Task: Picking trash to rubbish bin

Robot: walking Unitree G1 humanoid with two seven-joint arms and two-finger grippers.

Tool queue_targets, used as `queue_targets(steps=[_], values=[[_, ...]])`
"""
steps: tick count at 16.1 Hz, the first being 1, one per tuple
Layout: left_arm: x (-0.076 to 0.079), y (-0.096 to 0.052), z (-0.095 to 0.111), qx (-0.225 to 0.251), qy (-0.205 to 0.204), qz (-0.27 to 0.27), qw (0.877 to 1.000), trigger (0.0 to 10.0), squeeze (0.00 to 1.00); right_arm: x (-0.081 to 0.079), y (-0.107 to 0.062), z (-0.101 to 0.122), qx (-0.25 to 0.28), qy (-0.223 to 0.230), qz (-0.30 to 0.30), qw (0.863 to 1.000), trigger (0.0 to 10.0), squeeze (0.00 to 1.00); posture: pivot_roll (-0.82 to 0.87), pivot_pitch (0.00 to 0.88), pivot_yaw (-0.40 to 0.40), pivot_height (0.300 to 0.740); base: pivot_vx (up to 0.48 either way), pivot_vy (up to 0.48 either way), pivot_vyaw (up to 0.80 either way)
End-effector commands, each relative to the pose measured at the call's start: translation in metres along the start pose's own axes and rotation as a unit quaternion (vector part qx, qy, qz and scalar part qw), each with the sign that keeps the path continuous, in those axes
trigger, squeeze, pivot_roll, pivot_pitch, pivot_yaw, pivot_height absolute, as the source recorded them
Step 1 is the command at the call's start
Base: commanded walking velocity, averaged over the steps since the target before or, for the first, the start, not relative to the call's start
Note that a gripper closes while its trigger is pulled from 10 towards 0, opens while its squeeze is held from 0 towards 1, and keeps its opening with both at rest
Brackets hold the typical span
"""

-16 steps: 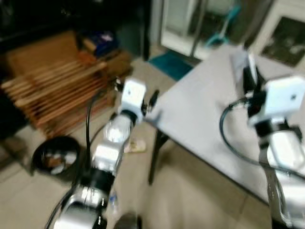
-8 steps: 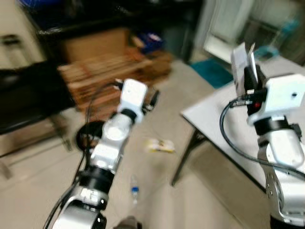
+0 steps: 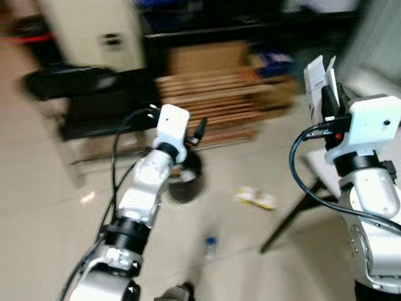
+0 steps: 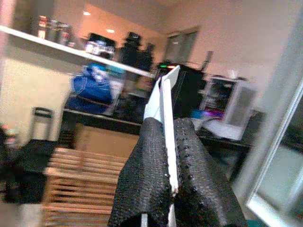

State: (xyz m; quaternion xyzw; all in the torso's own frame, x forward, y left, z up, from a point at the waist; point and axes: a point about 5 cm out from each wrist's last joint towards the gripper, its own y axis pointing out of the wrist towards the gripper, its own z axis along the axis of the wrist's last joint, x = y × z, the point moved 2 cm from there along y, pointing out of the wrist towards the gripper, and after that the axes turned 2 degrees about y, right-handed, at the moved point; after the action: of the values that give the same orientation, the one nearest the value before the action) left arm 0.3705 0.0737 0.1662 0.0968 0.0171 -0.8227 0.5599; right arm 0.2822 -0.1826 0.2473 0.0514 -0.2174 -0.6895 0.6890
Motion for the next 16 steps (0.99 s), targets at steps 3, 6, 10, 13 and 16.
queue_targets(steps=[3,6,10,13,16], values=[[0.0024,0.0000,0.0000,-0.002,-0.001,-0.003,1.000,10.0,0.00,0.0010,0.0022,0.0017,0.003,0.002,-0.003,1.000,10.0,0.00,0.18,0.086,-0.032,0.740,0.000,0.000,0.80],[0.0026,0.0001,-0.0007,-0.003,-0.006,-0.002,1.000,10.0,0.00,0.0009,0.0027,0.0005,0.001,0.004,-0.003,1.000,10.0,0.00,0.19,0.084,-0.035,0.740,0.000,0.000,0.80],[0.0028,-0.0004,-0.0019,-0.005,-0.014,-0.006,1.000,10.0,0.00,0.0065,0.0054,0.0023,0.008,0.027,-0.024,0.999,10.0,0.00,0.19,0.082,-0.037,0.740,0.000,0.000,0.20],[0.0026,0.0004,-0.0016,-0.006,-0.023,-0.007,1.000,10.0,0.00,0.0050,0.0062,0.0041,0.013,0.031,-0.021,0.999,10.0,0.00,0.18,0.083,-0.032,0.740,0.000,0.000,0.00],[0.0042,0.0028,0.0003,-0.009,-0.037,-0.018,0.999,10.0,0.00,0.0035,0.0049,0.0061,0.020,0.036,-0.024,0.999,10.0,0.00,0.18,0.080,-0.026,0.740,0.000,0.000,0.00]])
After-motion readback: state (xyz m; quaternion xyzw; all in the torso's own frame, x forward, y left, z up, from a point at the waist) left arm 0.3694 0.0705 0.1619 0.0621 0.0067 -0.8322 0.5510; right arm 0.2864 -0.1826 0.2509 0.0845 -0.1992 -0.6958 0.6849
